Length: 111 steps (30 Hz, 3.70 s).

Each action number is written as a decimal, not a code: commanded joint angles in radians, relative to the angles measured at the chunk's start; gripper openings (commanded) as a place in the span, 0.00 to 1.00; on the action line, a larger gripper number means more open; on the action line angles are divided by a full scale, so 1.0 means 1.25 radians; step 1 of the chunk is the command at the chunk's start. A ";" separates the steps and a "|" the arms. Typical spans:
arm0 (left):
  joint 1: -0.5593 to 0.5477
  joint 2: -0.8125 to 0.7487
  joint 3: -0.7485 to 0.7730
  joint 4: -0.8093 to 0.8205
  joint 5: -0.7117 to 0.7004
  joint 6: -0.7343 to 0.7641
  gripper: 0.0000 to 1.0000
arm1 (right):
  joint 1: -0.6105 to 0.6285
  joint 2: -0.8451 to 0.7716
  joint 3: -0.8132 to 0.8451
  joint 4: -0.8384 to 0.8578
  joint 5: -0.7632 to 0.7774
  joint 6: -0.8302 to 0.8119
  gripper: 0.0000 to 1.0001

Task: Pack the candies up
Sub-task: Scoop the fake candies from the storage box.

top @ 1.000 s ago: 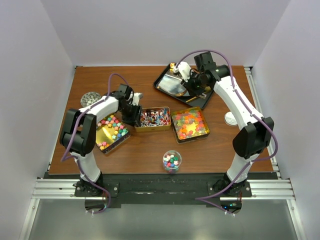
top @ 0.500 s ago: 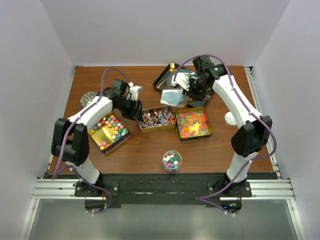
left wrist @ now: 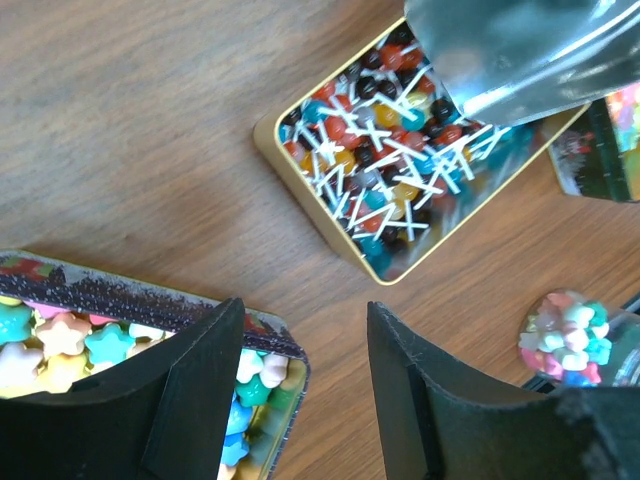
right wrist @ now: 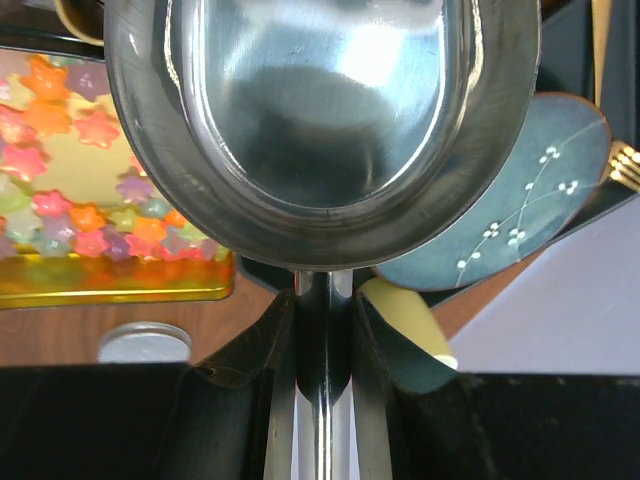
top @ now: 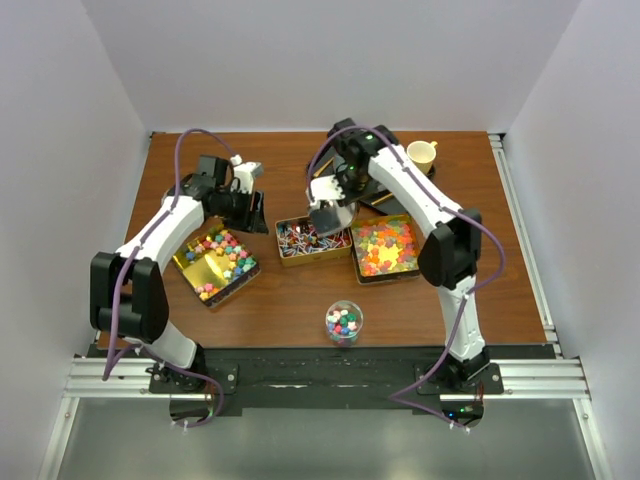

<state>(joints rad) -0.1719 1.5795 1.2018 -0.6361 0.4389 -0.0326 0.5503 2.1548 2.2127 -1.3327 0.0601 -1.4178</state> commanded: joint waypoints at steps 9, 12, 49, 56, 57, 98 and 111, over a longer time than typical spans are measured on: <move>0.009 0.064 -0.073 0.112 0.001 -0.093 0.50 | 0.062 -0.017 0.004 -0.203 0.330 -0.064 0.00; 0.009 0.092 -0.069 0.121 0.019 -0.110 0.47 | 0.079 -0.013 -0.002 -0.203 0.363 -0.059 0.00; -0.075 0.199 -0.138 0.275 0.143 -0.173 0.34 | 0.166 0.216 0.097 -0.202 0.159 0.327 0.00; -0.075 0.204 -0.121 0.270 0.140 -0.167 0.33 | 0.181 0.234 0.106 -0.199 0.076 0.355 0.00; -0.076 0.207 -0.115 0.261 0.141 -0.163 0.33 | 0.181 0.231 0.096 -0.199 0.037 0.360 0.00; 0.049 0.194 -0.006 0.138 0.175 -0.057 0.37 | 0.057 -0.008 -0.221 0.130 -0.168 0.359 0.00; 0.086 0.199 0.042 0.084 0.170 -0.029 0.37 | 0.063 -0.125 -0.371 0.281 -0.111 0.378 0.00</move>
<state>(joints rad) -0.0776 1.8271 1.2110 -0.4988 0.6353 -0.1078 0.6235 2.1029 1.8023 -1.0782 -0.0875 -0.9615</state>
